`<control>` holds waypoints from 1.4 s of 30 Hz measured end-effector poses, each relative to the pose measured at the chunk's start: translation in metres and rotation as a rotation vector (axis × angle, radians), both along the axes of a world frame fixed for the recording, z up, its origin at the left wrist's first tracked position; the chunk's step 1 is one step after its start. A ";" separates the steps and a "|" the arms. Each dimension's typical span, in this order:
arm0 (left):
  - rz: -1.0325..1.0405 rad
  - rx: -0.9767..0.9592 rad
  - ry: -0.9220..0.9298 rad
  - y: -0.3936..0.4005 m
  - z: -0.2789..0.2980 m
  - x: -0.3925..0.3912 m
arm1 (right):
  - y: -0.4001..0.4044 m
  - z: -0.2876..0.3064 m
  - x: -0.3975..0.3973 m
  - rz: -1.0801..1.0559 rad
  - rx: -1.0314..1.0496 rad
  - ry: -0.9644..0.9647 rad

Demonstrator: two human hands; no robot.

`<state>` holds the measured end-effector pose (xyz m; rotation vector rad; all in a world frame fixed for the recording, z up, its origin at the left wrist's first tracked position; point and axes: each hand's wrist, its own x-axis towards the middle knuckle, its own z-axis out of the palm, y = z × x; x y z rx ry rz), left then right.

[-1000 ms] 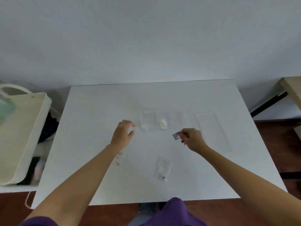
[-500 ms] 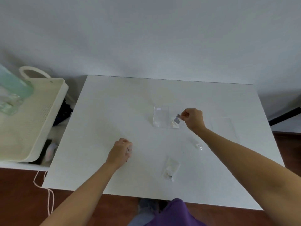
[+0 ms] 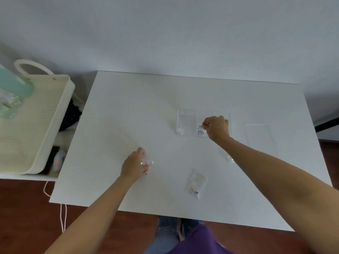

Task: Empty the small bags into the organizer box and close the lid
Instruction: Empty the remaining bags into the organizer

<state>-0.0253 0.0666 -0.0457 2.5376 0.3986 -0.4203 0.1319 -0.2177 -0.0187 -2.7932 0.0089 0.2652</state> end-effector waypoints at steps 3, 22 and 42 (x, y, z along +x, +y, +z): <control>0.015 -0.051 0.027 0.001 -0.003 -0.002 | -0.001 -0.006 0.002 0.017 -0.073 0.005; -0.011 -0.296 -0.038 -0.033 0.031 0.047 | -0.025 -0.016 -0.124 0.288 0.224 0.139; -0.065 -0.465 -0.172 -0.119 0.066 0.121 | -0.032 -0.032 -0.160 0.079 0.120 0.304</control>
